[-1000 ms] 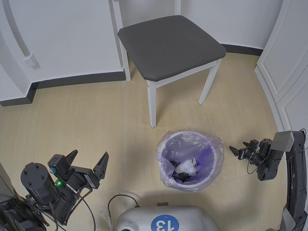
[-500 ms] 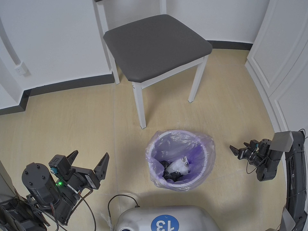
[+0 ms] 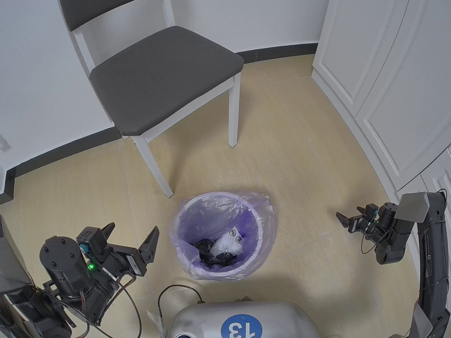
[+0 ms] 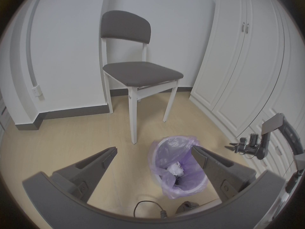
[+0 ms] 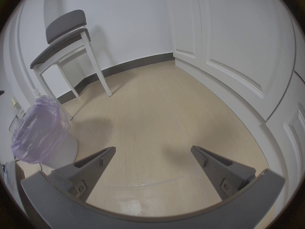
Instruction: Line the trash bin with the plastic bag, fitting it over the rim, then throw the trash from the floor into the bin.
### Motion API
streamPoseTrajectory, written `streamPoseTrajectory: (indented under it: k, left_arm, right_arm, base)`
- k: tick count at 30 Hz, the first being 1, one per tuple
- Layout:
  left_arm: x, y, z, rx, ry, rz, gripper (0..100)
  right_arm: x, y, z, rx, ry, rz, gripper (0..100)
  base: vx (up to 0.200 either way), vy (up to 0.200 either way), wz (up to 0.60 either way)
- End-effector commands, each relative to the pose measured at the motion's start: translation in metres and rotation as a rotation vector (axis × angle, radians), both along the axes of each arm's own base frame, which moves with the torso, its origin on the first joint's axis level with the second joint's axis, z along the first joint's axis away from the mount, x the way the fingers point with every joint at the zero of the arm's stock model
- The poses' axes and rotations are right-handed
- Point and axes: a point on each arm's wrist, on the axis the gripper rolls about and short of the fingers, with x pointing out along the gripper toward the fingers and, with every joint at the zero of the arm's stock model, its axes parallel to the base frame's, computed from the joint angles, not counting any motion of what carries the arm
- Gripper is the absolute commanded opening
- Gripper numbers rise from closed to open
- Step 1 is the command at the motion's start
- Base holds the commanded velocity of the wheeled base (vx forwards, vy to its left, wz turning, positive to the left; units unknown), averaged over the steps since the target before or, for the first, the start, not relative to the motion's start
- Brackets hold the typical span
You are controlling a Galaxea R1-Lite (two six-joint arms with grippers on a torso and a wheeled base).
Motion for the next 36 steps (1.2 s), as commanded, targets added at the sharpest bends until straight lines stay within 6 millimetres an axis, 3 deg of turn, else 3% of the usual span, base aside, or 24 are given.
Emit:
streamPoseTrajectory:
  k: [1, 8, 13, 23, 28, 36]
  left_arm:
    - [0.027, 0.025, -0.047, 0.096, 0.205, 0.076, 100]
    - [0.060, 0.058, -0.086, 0.225, 0.338, 0.132, 100]
    - [0.079, 0.054, -0.095, 0.190, 0.318, 0.046, 100]
    - [0.126, 0.043, -0.145, 0.218, 0.316, 0.016, 100]
    - [0.135, 0.041, -0.151, 0.196, 0.306, -0.035, 100]
    - [0.156, 0.031, -0.151, 0.180, 0.281, -0.056, 100]
  right_arm:
    - [-0.018, -0.011, 0.003, 0.014, 0.003, 0.165, 100]
    - [-0.038, 0.004, 0.061, 0.009, -0.035, 0.219, 100]
    - [-0.023, 0.023, 0.097, -0.025, -0.155, 0.271, 100]
    - [-0.024, 0.050, 0.133, -0.019, -0.128, 0.338, 100]
    - [-0.026, 0.059, 0.154, -0.025, -0.126, 0.365, 100]
    - [-0.016, 0.075, 0.166, -0.044, -0.188, 0.409, 100]
  base:
    - [0.000, 0.000, 0.00]
    - [0.000, 0.000, 0.00]
    - [0.000, 0.000, 0.00]
    - [0.000, 0.000, 0.00]
    - [0.000, 0.000, 0.00]
    - [0.000, 0.000, 0.00]
